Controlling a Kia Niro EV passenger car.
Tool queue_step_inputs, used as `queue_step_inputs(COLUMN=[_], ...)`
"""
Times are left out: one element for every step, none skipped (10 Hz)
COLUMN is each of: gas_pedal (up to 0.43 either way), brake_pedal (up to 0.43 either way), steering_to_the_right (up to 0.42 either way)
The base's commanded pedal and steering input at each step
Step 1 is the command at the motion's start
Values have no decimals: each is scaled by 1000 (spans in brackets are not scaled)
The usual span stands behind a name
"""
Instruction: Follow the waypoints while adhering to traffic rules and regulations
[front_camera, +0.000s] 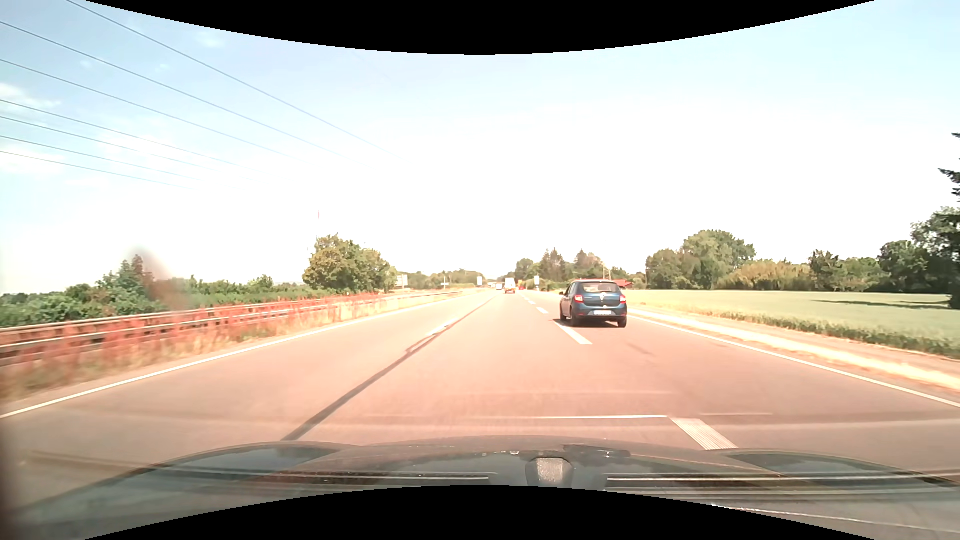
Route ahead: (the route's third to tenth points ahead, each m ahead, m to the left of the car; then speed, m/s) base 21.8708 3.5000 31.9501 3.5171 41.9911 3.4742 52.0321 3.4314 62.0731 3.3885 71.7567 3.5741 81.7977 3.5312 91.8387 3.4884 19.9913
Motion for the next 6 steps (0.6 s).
queue_step_inputs(gas_pedal=[0,0,0,0,0,0], brake_pedal=[0,0,0,0,0,0], steering_to_the_right=[-3,-3,-3,-3,-3,-3])
